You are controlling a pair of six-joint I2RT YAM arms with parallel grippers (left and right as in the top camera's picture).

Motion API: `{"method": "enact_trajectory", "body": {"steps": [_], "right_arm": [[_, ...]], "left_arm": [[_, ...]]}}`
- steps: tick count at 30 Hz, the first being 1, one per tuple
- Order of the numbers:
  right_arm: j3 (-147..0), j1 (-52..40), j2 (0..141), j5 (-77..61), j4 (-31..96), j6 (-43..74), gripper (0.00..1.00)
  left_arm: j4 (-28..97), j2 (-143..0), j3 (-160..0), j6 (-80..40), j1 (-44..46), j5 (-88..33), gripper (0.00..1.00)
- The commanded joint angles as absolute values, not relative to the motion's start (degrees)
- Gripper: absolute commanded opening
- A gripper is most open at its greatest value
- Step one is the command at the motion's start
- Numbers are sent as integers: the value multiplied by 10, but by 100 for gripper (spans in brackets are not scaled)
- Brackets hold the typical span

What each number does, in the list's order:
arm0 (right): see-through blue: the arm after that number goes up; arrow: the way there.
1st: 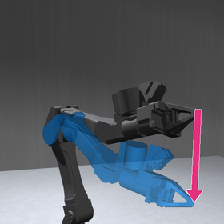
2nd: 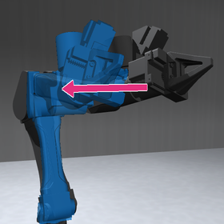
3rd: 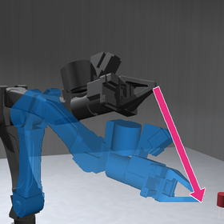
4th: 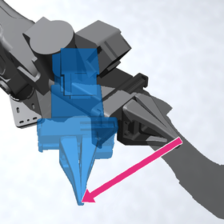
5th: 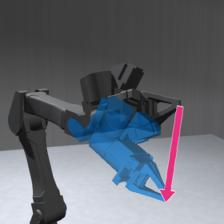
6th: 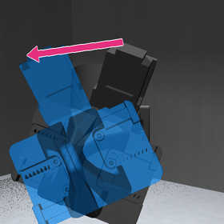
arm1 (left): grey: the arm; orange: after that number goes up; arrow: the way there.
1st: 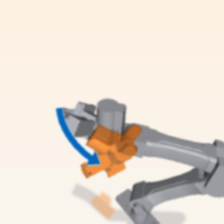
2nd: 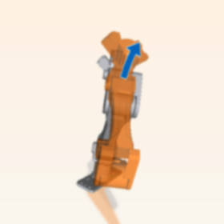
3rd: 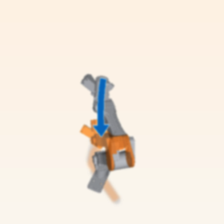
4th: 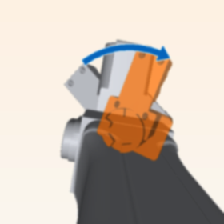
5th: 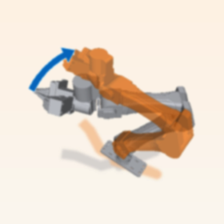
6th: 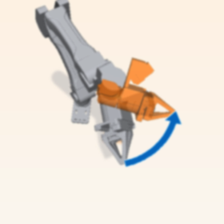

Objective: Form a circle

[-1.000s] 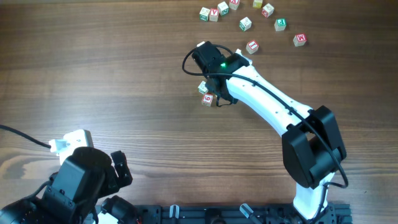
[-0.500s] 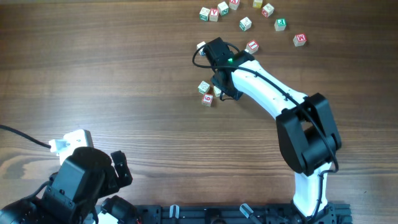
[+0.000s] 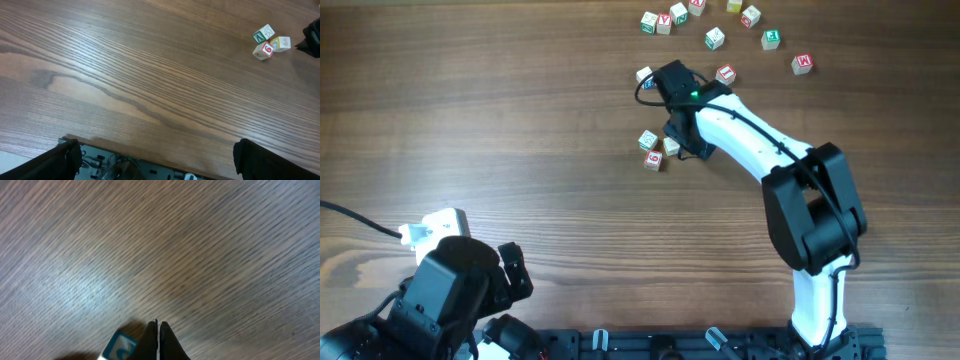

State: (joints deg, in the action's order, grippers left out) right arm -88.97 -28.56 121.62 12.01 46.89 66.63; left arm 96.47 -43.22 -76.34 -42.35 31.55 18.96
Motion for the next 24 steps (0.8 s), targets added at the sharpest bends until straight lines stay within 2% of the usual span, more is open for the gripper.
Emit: {"method": "enact_trajectory", "body": {"steps": [1,10,24], "right_arm": [[-869,-285,1225,135,452,675,5],[-867,-285,1225,104,441,614,5],[-867,-289,1225,80,423,585,5]], "left_arm": [[965,-431,-762,-431,313,189,100],[965,-431,-762,-431,313,189,100],[965,-431,-762,-431,313,189,100]]}}
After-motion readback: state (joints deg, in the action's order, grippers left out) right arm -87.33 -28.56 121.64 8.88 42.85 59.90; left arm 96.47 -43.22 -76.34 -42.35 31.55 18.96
